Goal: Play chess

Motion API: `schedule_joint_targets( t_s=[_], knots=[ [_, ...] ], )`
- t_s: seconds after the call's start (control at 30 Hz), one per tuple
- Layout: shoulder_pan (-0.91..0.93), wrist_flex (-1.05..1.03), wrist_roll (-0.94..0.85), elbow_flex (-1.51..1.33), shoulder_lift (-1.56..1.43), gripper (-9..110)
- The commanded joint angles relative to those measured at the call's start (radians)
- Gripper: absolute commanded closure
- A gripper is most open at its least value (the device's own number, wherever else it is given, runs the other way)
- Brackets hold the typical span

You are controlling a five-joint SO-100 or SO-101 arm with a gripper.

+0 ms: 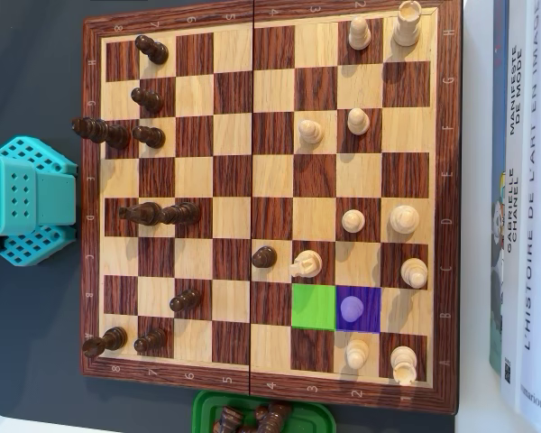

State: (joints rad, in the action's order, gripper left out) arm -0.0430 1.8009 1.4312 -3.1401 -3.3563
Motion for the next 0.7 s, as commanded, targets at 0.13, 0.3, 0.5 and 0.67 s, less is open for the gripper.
schedule_joint_targets(
  t_s=[0.13, 0.3, 0.5, 0.67],
  knots=[
    [0.003, 0.002, 0.000, -0.020, 0.008, 84],
    [0.003, 0.002, 0.000, -0.020, 0.008, 85],
    [0.003, 0.002, 0.005, -0.020, 0.008, 85],
    [0.002, 0.002, 0.005, -0.020, 0.008, 85]
  ],
)
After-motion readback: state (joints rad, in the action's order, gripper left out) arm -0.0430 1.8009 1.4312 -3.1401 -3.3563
